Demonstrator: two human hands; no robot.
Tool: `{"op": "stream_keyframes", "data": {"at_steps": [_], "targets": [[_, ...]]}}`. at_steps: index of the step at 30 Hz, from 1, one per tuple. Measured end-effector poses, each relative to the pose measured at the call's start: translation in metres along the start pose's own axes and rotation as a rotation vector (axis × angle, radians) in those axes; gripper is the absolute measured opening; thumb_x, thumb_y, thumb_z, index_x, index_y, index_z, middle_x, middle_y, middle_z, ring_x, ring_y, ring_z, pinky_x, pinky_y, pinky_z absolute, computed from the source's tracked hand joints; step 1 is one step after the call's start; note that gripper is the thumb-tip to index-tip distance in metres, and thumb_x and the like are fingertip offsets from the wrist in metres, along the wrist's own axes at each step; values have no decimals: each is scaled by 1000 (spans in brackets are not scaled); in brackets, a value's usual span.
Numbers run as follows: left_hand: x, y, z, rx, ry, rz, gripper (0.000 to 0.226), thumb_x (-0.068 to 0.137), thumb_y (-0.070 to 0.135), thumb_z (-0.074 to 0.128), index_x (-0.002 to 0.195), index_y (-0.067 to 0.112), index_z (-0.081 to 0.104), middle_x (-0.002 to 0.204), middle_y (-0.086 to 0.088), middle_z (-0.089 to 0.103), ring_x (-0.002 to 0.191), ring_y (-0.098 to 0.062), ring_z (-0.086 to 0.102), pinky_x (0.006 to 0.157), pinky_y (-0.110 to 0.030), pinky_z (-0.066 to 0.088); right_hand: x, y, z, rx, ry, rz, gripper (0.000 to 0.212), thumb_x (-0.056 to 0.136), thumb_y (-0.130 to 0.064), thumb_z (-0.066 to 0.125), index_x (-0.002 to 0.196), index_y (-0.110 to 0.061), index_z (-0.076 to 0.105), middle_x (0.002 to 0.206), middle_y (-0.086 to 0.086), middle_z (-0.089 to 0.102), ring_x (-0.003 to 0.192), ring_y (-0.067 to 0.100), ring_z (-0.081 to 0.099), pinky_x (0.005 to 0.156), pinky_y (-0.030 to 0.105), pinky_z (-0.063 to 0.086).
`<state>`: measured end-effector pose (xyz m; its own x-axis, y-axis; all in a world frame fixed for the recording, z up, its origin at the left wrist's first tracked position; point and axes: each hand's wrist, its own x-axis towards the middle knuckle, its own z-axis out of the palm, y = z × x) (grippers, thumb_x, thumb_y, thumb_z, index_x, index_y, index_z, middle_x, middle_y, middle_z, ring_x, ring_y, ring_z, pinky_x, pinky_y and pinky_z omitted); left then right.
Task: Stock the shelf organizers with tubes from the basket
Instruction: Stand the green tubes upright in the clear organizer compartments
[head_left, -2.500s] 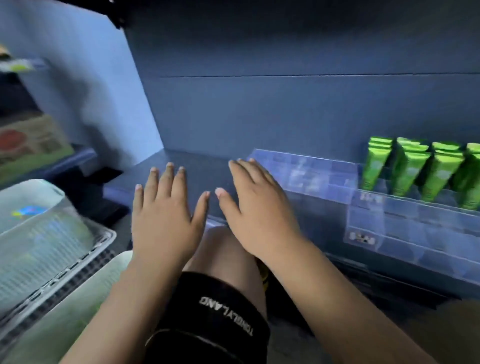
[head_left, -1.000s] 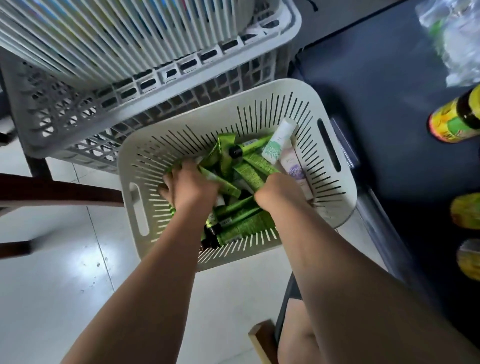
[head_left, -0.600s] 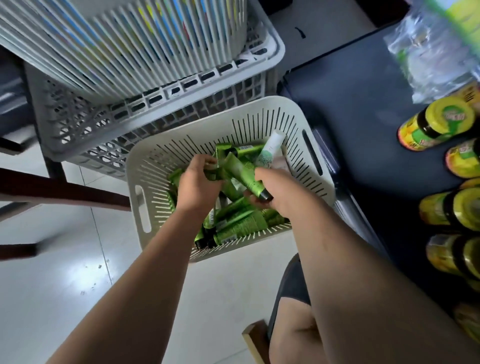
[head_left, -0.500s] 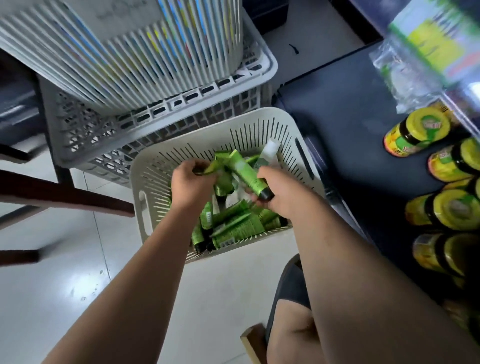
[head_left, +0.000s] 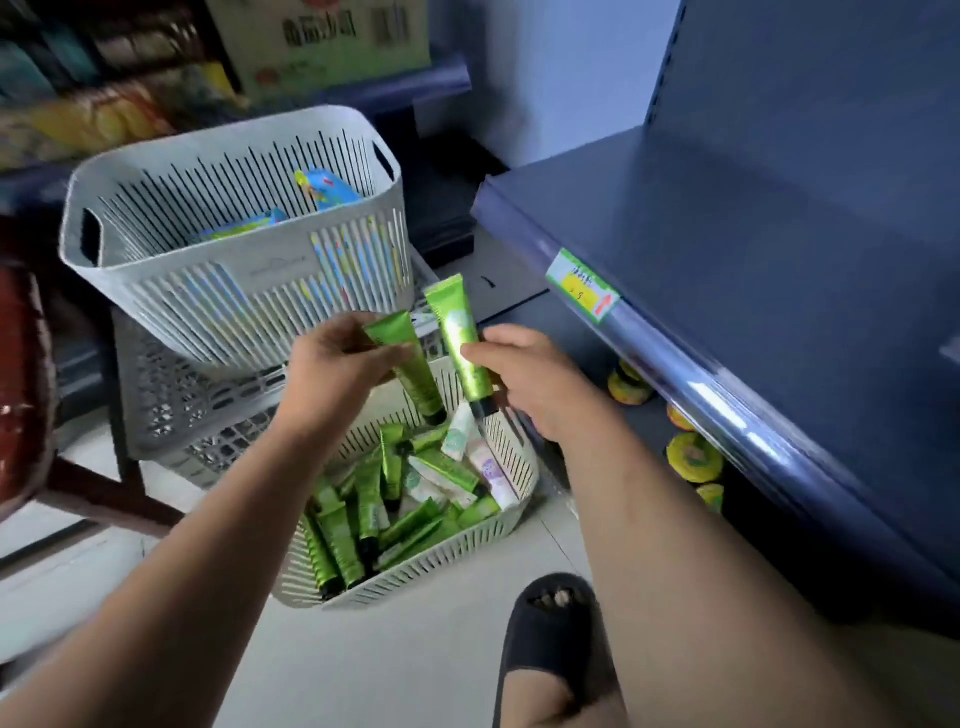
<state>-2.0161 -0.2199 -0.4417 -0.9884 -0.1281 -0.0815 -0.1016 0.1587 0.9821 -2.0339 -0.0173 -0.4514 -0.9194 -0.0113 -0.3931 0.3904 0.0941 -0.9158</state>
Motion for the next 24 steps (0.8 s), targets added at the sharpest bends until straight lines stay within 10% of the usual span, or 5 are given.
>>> {"op": "stream_keyframes", "data": {"at_steps": [5,12,24], "targets": [[-22,79,28,-73,-112,143,20,81,5,82,97,3,71,92,-16,77,85,-33,75,88,-49,61,-62,-67,-30,29,102,-283,43,72,-28,76,114,-20,72,101,0,76,93,14,70,89,39,57],[-68,179,100,-207,-407,409,19,80,3,81,92,16,75,98,-31,72,89,-37,68,90,-66,55,-177,-108,-127,-45,286,-512,24,88,-1,64,100,-22,64,84,0,71,69,10,62,62,31,49],[-228,283,286,-230,-987,574,21,85,-7,73,100,6,68,95,-21,72,82,-20,71,77,-39,62,-395,-80,-294,-102,800,-526,26,88,10,58,106,-7,68,96,20,73,85,17,67,82,35,59]]}}
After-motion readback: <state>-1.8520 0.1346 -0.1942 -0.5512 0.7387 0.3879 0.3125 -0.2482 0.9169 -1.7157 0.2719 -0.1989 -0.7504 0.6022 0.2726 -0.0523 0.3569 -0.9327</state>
